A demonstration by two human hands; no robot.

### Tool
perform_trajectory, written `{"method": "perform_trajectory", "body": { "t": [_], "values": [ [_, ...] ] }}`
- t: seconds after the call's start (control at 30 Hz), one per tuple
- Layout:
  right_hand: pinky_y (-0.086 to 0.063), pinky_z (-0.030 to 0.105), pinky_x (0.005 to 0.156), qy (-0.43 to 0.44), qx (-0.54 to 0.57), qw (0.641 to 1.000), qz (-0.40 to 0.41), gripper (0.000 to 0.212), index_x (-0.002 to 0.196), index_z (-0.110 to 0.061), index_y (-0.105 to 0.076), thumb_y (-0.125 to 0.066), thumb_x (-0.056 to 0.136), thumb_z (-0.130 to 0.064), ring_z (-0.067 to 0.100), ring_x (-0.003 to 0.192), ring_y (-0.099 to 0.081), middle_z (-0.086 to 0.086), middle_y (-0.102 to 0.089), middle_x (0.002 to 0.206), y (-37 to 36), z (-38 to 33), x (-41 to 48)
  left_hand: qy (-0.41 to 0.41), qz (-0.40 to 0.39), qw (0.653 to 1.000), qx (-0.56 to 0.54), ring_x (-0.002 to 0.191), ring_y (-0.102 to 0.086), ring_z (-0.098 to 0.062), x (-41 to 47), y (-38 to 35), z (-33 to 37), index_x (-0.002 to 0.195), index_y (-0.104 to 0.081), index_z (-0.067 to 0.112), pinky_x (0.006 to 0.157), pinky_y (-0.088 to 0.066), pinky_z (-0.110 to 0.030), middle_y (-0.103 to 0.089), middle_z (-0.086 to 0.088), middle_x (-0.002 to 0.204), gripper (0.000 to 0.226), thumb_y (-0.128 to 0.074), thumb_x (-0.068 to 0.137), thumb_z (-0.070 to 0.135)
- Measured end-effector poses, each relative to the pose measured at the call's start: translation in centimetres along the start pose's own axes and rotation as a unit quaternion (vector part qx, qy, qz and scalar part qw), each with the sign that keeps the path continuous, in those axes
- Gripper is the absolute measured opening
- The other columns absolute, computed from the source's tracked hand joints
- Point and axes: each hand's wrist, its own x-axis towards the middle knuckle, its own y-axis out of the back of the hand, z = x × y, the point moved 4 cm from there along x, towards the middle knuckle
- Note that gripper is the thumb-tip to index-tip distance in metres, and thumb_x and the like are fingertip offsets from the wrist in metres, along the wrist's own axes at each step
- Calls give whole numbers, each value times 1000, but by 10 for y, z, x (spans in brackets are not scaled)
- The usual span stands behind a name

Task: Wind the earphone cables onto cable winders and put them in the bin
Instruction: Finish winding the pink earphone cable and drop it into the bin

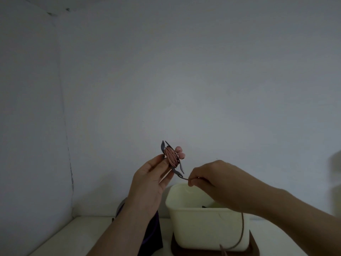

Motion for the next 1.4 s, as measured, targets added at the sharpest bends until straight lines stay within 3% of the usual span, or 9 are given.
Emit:
{"method": "perform_trajectory", "body": {
  "t": [0.4,0.6,0.67,0.77,0.9,1.07,1.23,1.33,1.4],
  "values": [
    [-47,28,79,43,-131,990,21,28,113,-31,-57,-32,103,-26,14,91,-58,-8,-61,105,19,-12,-3,99,14,983,-152,98,-67,-13,4,-3,-4,87,-79,6,95,-50,-28,-73,-9,109,21,-63,73,10],
    [-44,25,67,40,-125,991,33,25,85,-29,-48,-31,102,-36,12,76,-55,-8,-58,86,31,-20,0,-13,40,995,94,77,-72,-9,-5,-11,2,87,-73,9,64,-55,-17,-76,-2,83,13,-63,87,2],
    [-43,22,64,27,-104,993,39,22,81,-33,-55,-43,97,-41,7,70,-54,-10,-58,80,41,-17,0,-66,50,976,201,79,-72,-13,-7,-10,3,89,-68,15,68,-56,-21,-76,3,80,14,-68,84,2],
    [-42,20,60,9,-105,994,36,27,67,-33,-49,-55,89,-46,3,61,-48,-10,-53,68,53,-9,1,-135,-22,926,353,88,-69,-8,-15,-14,2,93,-68,19,75,-54,-20,-75,9,88,12,-68,86,9],
    [-34,16,53,6,-106,994,38,32,63,-32,-44,-62,80,-53,4,55,-43,-10,-49,62,63,1,2,-139,-96,910,379,96,-68,-11,-22,-15,0,98,-67,18,81,-56,-29,-75,6,94,14,-63,90,7],
    [-33,15,47,31,54,996,57,38,59,-23,-49,-63,64,-58,4,45,-38,-13,-44,47,62,13,8,-111,-122,913,374,94,-68,-10,-19,-14,3,98,-66,19,85,-54,-30,-74,3,94,18,-64,88,4],
    [-25,18,49,20,266,961,69,40,57,-18,-52,-62,67,-55,9,50,-27,-6,-34,51,48,30,14,-84,-158,935,305,97,-70,-27,-15,-13,4,99,-66,12,95,-50,-50,-74,-9,98,16,-67,86,3],
    [-27,17,49,21,422,905,55,44,56,-20,-47,-61,83,-52,9,48,-28,-7,-34,51,33,31,16,-64,-182,957,218,94,-68,-43,-11,-17,2,101,-65,7,93,-49,-58,-71,-23,101,22,-69,79,6],
    [-38,14,46,23,534,845,33,42,56,-13,-51,-54,93,-34,5,41,-42,-9,-47,46,18,24,16,-52,-186,969,154,95,-67,-42,-11,-24,1,103,-64,2,89,-53,-52,-69,-26,104,25,-70,79,6]
  ]
}}
